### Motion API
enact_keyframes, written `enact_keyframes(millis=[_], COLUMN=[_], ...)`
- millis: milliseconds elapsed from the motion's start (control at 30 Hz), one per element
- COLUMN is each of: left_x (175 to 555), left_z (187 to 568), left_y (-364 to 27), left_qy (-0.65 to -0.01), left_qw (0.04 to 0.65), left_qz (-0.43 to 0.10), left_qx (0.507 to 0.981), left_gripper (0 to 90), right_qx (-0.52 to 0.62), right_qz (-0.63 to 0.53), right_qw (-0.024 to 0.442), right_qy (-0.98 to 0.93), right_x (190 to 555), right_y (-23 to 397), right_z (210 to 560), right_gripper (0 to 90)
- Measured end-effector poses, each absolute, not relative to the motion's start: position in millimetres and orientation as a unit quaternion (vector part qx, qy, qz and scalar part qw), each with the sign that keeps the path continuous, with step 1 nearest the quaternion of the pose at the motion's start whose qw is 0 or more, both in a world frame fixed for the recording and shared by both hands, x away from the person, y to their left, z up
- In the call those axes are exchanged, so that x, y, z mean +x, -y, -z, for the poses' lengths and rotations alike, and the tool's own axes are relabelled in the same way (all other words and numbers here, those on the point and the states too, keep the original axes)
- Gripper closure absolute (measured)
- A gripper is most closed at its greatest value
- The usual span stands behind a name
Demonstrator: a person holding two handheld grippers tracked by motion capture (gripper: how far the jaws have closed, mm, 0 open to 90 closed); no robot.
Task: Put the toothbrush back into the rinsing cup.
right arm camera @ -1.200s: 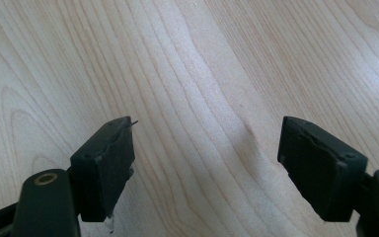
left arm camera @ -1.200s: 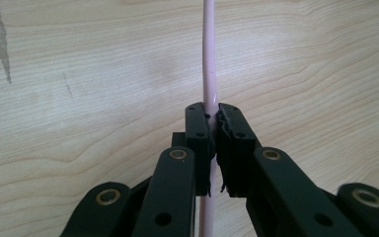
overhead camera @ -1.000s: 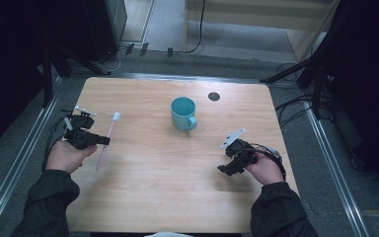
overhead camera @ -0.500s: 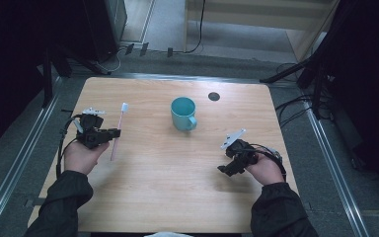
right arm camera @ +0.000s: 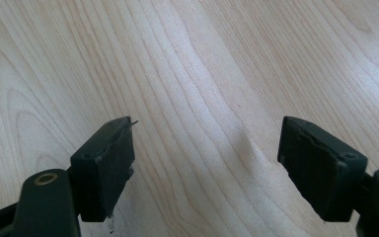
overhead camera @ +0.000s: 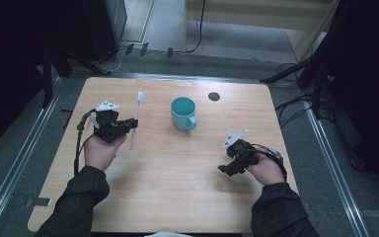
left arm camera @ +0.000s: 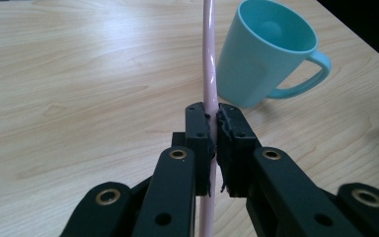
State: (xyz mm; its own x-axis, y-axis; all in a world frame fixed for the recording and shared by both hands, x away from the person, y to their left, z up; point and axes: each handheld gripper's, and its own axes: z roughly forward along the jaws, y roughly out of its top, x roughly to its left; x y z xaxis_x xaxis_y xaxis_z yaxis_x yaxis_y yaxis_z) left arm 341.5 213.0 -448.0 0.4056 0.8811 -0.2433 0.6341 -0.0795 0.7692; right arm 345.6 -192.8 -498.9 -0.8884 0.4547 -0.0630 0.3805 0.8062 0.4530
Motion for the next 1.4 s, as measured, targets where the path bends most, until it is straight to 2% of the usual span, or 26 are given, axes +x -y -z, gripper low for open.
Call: enact_keyframes(millis=[467, 933, 1400], left_x=[360, 374, 398], left_z=[423, 404, 398], left_y=[-184, -154, -123], left_qy=[-0.502, -0.484, -0.468], left_qw=[0.454, 0.481, 0.487], left_qz=[-0.205, -0.243, -0.248], left_qx=[0.708, 0.689, 0.694], left_gripper=[84.1, 84.1, 84.1], right_qx=[0.219, 0.216, 0.218], right_qz=[-0.222, -0.225, -0.227], right_qw=[0.085, 0.087, 0.087], right_qy=[-0.946, -0.946, -0.945], right_x=[345, 346, 345], right_y=[192, 193, 193], right_z=[498, 497, 497], right_gripper=[22.1, 22.2, 22.2])
